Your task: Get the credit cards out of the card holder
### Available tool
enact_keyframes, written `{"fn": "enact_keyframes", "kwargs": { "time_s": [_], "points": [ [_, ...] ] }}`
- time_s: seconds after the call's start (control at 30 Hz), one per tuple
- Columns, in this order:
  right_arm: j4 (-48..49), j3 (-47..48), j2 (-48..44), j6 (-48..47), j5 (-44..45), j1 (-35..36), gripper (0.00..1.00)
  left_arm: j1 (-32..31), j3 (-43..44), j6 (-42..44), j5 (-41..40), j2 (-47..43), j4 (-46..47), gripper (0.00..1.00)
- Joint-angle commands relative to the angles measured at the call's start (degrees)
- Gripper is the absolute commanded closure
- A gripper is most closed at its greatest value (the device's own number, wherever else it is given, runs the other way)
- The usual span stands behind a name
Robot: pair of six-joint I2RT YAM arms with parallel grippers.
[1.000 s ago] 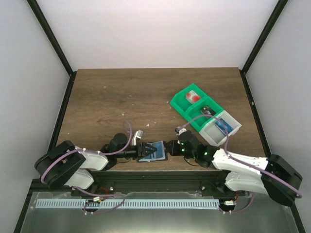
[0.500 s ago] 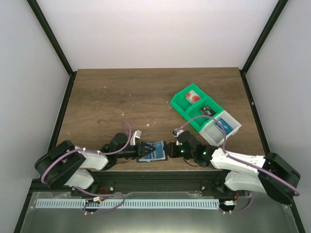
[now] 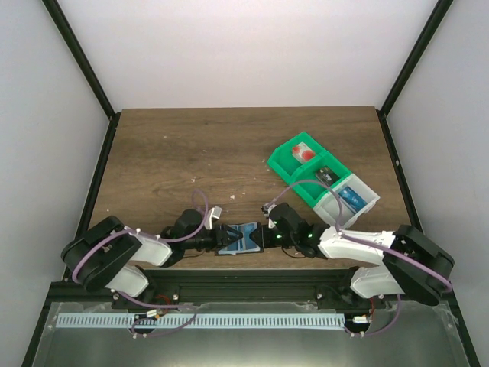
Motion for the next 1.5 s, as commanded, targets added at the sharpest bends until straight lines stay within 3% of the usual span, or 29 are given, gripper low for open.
{"fn": "enact_keyframes", "kwargs": {
  "time_s": [0.0, 0.33, 0.7, 1.03, 1.33, 1.47],
  "points": [
    [0.7, 2.4, 2.0, -0.6, 0.5, 0.2, 0.82, 0.3, 1.0, 1.1, -0.2, 2.0, 2.2, 0.51],
    [-1.1, 1.9, 5.4, -1.1, 4.5, 0.2, 0.83, 0.4, 0.1, 0.9, 0.4, 5.8, 5.7, 0.53],
    [1.5, -0.2, 8.6, 0.0, 3.3, 0.2, 0.83, 0.3, -0.5, 0.8, 0.0, 7.1, 7.0, 0.54],
    [2.3, -1.2, 9.5, 0.5, 3.1, 0.2, 0.91, 0.3, -0.3, 1.8, -0.6, 7.9, 6.7, 0.57],
    [2.9, -1.6, 9.9, 0.8, 2.6, 0.1, 0.91, 0.0, -0.3, 1.0, 0.1, 9.8, 9.6, 0.66],
    [3.0, -1.6, 10.0, 1.0, 2.6, 0.2, 0.91, -0.1, -0.4, 0.4, 0.9, 10.7, 11.6, 0.79]
  ]
}}
